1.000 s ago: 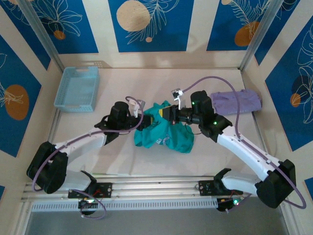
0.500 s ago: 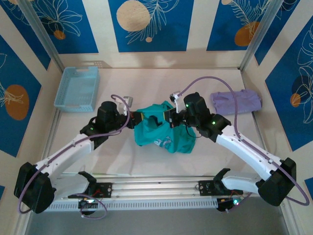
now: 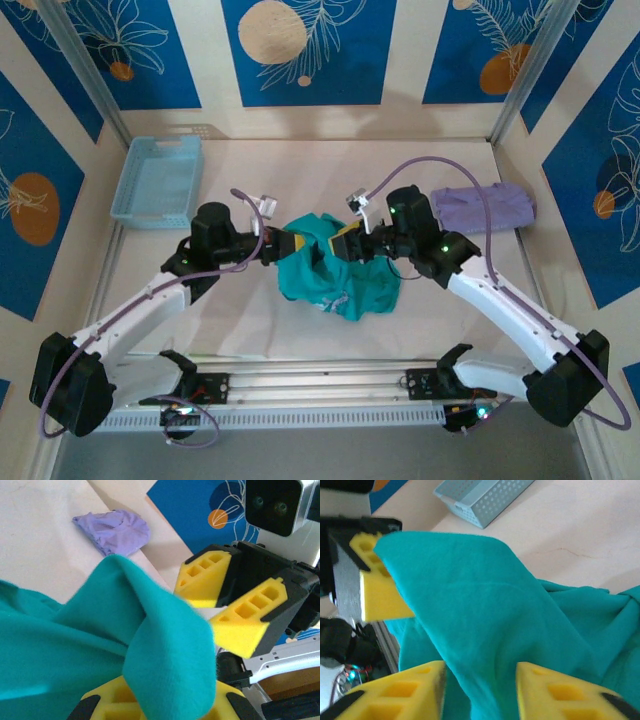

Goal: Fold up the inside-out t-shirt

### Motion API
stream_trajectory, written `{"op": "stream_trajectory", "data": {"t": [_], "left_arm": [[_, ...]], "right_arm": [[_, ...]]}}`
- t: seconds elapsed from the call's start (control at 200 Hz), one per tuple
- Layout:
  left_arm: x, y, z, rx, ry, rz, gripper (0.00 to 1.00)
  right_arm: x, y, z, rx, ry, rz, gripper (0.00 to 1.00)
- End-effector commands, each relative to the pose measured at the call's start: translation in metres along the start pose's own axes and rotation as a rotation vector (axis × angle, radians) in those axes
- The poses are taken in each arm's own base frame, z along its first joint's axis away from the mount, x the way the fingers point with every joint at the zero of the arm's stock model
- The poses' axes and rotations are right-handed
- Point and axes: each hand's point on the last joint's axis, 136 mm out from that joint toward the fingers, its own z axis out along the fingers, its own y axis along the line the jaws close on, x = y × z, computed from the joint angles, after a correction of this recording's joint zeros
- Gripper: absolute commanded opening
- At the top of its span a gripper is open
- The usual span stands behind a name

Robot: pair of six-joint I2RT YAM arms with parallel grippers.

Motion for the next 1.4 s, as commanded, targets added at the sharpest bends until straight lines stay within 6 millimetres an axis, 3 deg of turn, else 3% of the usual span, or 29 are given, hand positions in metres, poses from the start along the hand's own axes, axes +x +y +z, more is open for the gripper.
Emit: {"op": "stream_trajectory", "data": {"t": [0.0,0.16,0.375,0.455,0.555,0.64,0.79,0.885,1.035,1.145,1.22,1.395], "left_arm": [[-0.009,-0.016,-0.004,0.071,-0.017,0.036,0.00],[-0.010,-0.017,-0.005,0.072,-0.019,0.037,0.00],[-0.010,-0.017,-0.005,0.073,-0.015,0.039,0.00],[-0.009,-0.017,-0.005,0.071,-0.012,0.040,0.00],[-0.009,-0.015,-0.005,0.054,-0.014,0.043,0.00],[-0.013,-0.004,-0.009,-0.004,-0.033,0.032,0.00],[-0.021,0.047,-0.027,-0.305,-0.097,0.011,0.00],[-0.022,0.063,-0.030,-0.394,-0.090,0.025,0.00],[-0.024,0.073,-0.024,-0.432,-0.050,0.029,0.15],[-0.021,0.077,-0.026,-0.457,-0.018,0.031,0.37],[-0.018,0.078,-0.035,-0.500,-0.028,0.037,0.53],[-0.012,0.065,-0.061,-0.535,-0.085,0.073,0.72]], "right_arm": [[0.008,0.006,-0.010,-0.010,0.026,-0.076,0.54],[0.027,0.002,0.007,0.011,0.074,-0.101,0.68],[0.036,0.005,0.040,-0.022,0.094,-0.105,0.67],[0.034,0.002,0.054,-0.024,0.089,-0.079,0.55],[0.032,0.002,0.062,-0.063,0.081,-0.036,0.23],[0.029,0.012,0.053,-0.169,0.069,-0.006,0.01],[0.013,0.042,0.008,-0.442,-0.039,0.032,0.00],[0.005,0.057,-0.002,-0.553,-0.067,0.038,0.00],[-0.002,0.063,0.003,-0.601,-0.077,0.056,0.00],[-0.004,0.059,0.010,-0.590,-0.074,0.070,0.00],[-0.004,0.052,0.014,-0.555,-0.075,0.079,0.00],[-0.002,0.043,0.017,-0.509,-0.073,0.086,0.00]]}}
